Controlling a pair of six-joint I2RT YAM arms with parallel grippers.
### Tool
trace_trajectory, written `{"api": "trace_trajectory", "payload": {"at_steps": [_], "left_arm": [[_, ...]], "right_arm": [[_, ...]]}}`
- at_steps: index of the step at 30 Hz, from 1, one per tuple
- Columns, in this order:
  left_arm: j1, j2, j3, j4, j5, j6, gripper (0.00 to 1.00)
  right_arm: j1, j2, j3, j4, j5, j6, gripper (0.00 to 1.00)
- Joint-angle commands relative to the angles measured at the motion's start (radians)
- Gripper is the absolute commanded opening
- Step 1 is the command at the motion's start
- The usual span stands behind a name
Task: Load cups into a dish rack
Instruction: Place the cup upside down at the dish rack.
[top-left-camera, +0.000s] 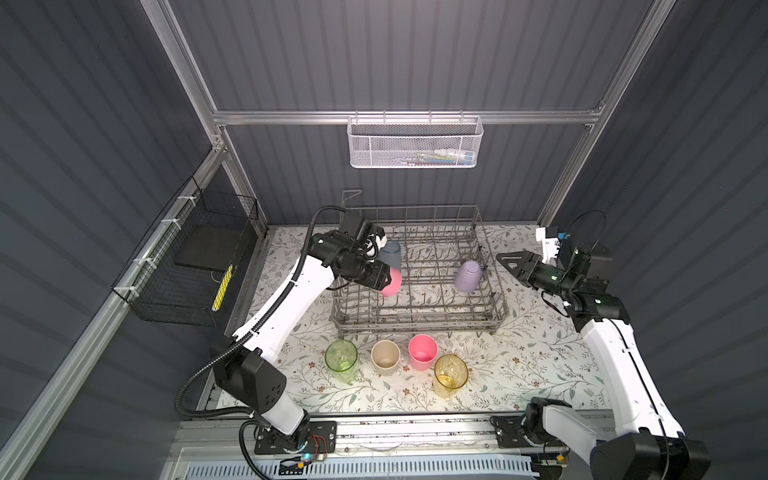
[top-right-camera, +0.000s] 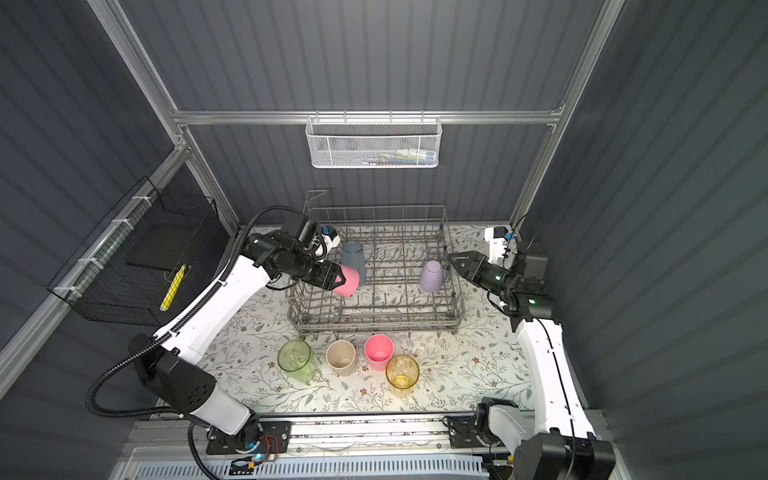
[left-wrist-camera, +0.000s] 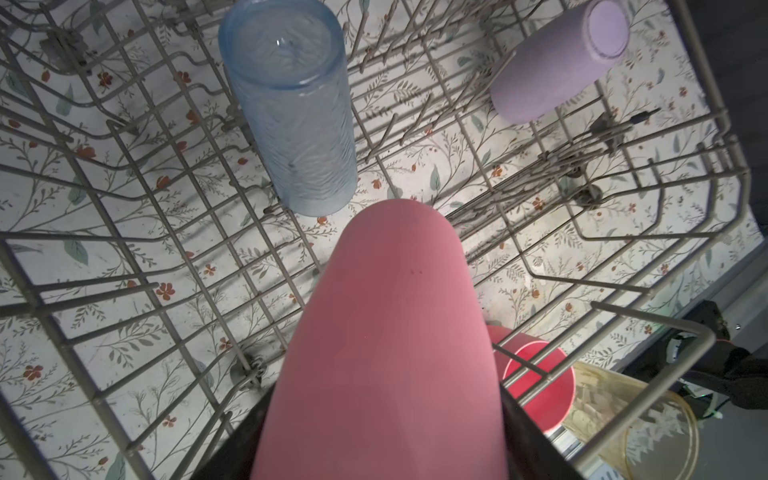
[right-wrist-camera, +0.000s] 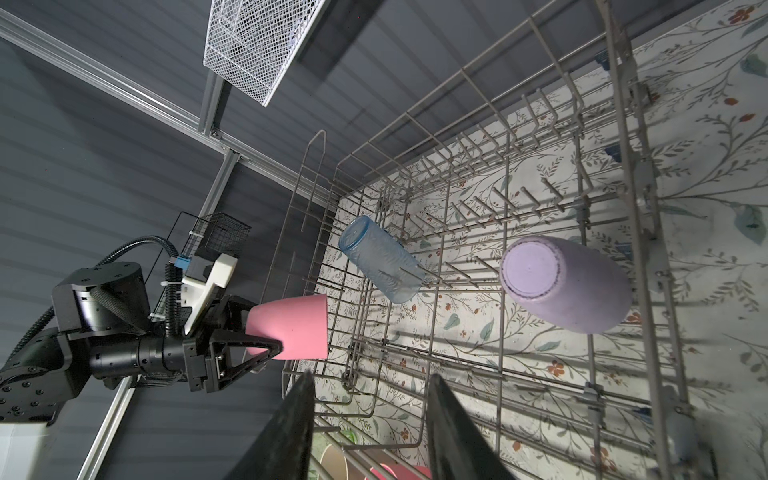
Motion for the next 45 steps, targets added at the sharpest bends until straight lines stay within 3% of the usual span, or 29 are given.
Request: {"api": "trace_trajectory", "payload": {"at_steps": [1, 35, 45], "left_arm": [[-0.019, 0.037, 0.031, -0.071, -0.043, 0.032, 0.52], [-0.134, 0.347, 0.103, -0.107, -0.247, 0.009, 0.55], [-0.154, 0.350, 0.119, -0.130, -0.250, -0.007, 0.81]], "right_arm": [[-0.003, -0.001, -0.017, 0.000, -0.008, -0.023, 0.46], [-0.025, 0.044, -0.084, 0.051, -0.045, -0.020, 0.46], [-0.025, 0.051, -0.084, 0.062, -0.049, -0.013, 0.46]]}}
